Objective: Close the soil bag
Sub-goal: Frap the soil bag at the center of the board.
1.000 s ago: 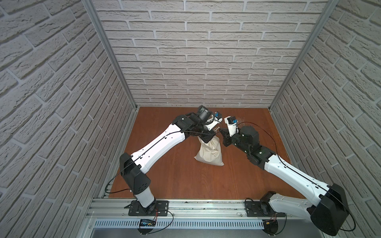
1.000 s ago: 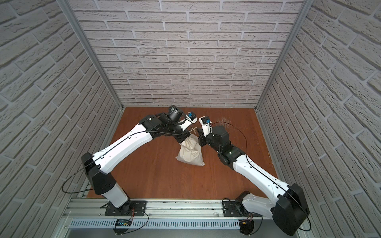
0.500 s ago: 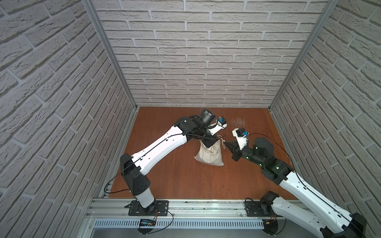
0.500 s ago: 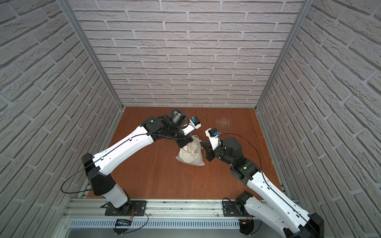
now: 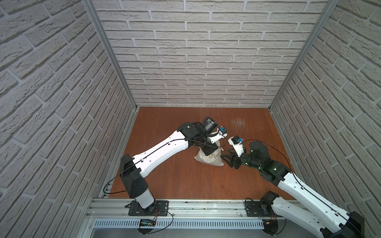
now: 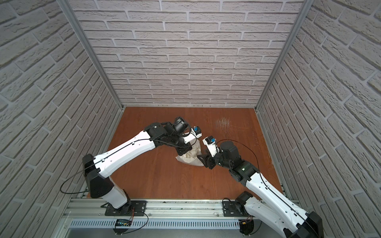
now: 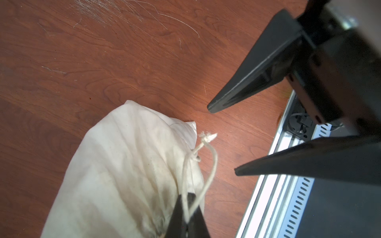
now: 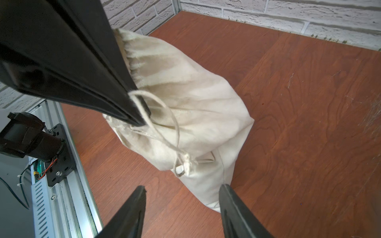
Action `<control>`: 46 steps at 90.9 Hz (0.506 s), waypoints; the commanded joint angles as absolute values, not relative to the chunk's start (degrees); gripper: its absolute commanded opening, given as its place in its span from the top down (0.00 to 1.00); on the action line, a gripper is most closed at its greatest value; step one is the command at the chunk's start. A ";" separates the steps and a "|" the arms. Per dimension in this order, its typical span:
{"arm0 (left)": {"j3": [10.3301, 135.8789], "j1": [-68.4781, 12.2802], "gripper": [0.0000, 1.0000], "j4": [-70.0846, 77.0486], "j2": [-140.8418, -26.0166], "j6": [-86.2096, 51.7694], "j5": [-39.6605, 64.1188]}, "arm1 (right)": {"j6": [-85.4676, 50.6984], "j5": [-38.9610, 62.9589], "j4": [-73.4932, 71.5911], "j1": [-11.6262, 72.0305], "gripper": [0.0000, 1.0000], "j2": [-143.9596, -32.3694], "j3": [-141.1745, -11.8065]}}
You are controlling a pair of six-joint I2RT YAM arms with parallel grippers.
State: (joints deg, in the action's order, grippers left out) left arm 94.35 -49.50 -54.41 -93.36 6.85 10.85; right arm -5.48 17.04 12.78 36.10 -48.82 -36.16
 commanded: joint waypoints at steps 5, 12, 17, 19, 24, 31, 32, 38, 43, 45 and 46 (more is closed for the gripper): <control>93.57 -49.78 0.96 -54.40 -91.32 7.56 10.67 | -5.02 18.65 5.74 36.12 0.37 -49.02 -33.73; 93.60 -49.74 0.97 -54.40 -91.32 7.64 10.59 | -4.22 18.26 3.89 36.12 0.37 -49.29 -33.66; 93.60 -49.80 0.96 -54.48 -91.32 7.72 10.59 | -3.93 18.67 2.37 36.12 0.38 -49.81 -33.89; 93.60 -49.80 0.96 -54.49 -91.36 7.73 10.56 | -3.88 18.95 1.41 36.12 0.38 -50.11 -34.07; 93.60 -49.76 0.97 -54.49 -91.36 7.72 10.60 | -3.87 19.81 -0.28 36.11 0.38 -51.18 -34.56; 93.69 -49.75 0.96 -54.62 -91.41 7.71 10.56 | -3.83 20.74 -1.81 36.12 0.39 -53.39 -36.19; 93.69 -49.75 0.97 -54.65 -91.50 7.72 10.55 | -3.81 20.83 -2.00 36.12 0.39 -53.63 -36.46; 93.76 -49.75 0.97 -54.79 -91.43 7.73 10.58 | -3.62 21.00 -2.74 36.12 0.40 -55.85 -37.65; 93.71 -49.79 0.97 -54.84 -91.33 7.73 10.63 | -3.33 20.88 -2.81 36.12 0.41 -57.16 -38.64; 93.70 -49.76 0.97 -54.84 -91.32 7.73 10.63 | -3.16 20.73 -2.88 36.12 0.42 -57.53 -38.95; 93.69 -49.75 0.97 -54.84 -91.32 7.69 10.63 | -3.12 20.74 -2.93 36.12 0.42 -57.73 -39.07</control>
